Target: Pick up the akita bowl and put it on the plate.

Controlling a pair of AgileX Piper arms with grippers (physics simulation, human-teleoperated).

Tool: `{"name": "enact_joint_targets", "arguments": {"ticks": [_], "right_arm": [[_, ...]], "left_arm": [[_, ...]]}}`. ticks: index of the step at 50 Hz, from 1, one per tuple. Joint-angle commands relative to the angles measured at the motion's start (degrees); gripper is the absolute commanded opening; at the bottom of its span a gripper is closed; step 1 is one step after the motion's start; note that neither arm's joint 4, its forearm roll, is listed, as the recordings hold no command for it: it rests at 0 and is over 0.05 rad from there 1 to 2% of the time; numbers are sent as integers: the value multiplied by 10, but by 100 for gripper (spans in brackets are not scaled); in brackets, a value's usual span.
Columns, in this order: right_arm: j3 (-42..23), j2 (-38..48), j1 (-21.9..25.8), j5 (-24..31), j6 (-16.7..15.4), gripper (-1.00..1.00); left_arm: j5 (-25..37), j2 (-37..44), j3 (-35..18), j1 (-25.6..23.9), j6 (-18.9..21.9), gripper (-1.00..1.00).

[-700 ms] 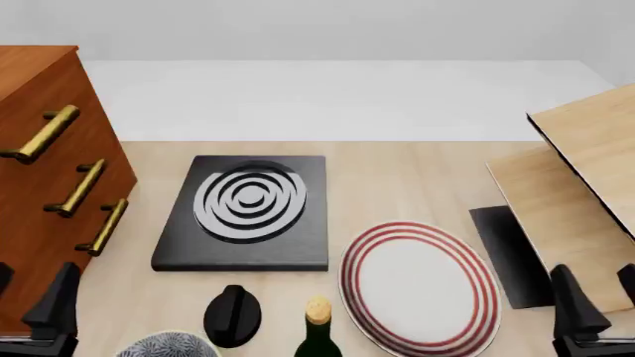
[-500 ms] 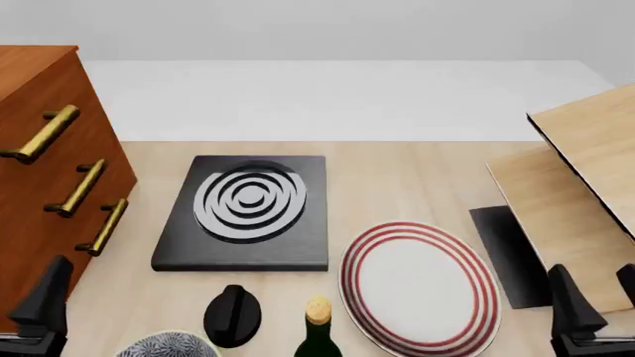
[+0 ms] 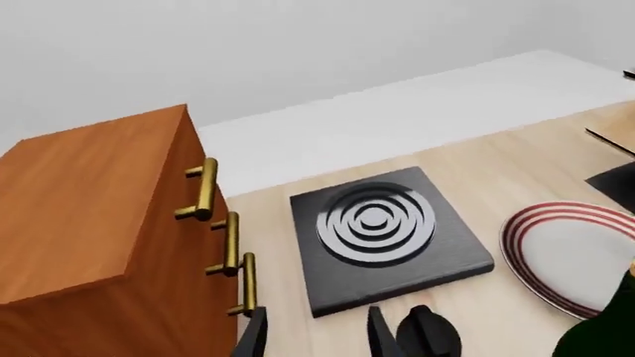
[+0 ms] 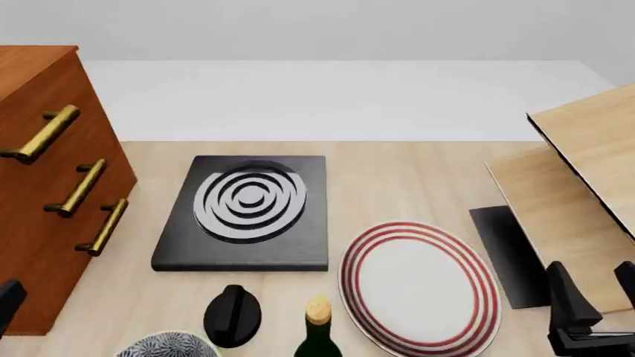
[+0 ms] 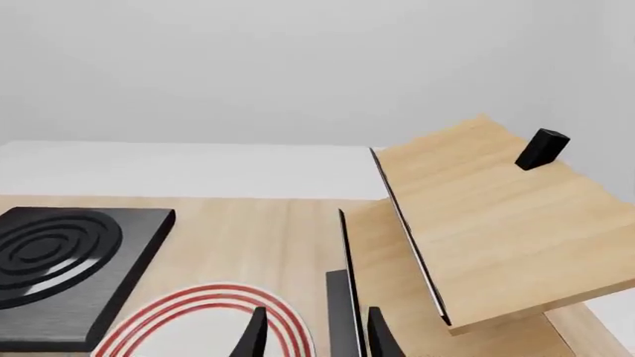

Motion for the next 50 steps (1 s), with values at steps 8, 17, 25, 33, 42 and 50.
{"name": "enact_joint_targets", "arguments": {"ticks": [8,17,25,33,42,50], "right_arm": [[0,37,-5,-30,0,100],[0,54,-8,-44,0,100],[1,81,-11,-66,1,100],[1,76,-10,-61,-6,100],[1,99,-10,-78,-4,100],[1,108,-11,-85,-2,100]], "left_arm": [[210,104,-151,-60,-7,100],[247,153,-168,-54,0,100],[250,163,-137,-45,29,100],[241,158,-91,-25,57,100],[220,156,-47,-15,65,100],[212,156,-21,-21,56,100]]}}
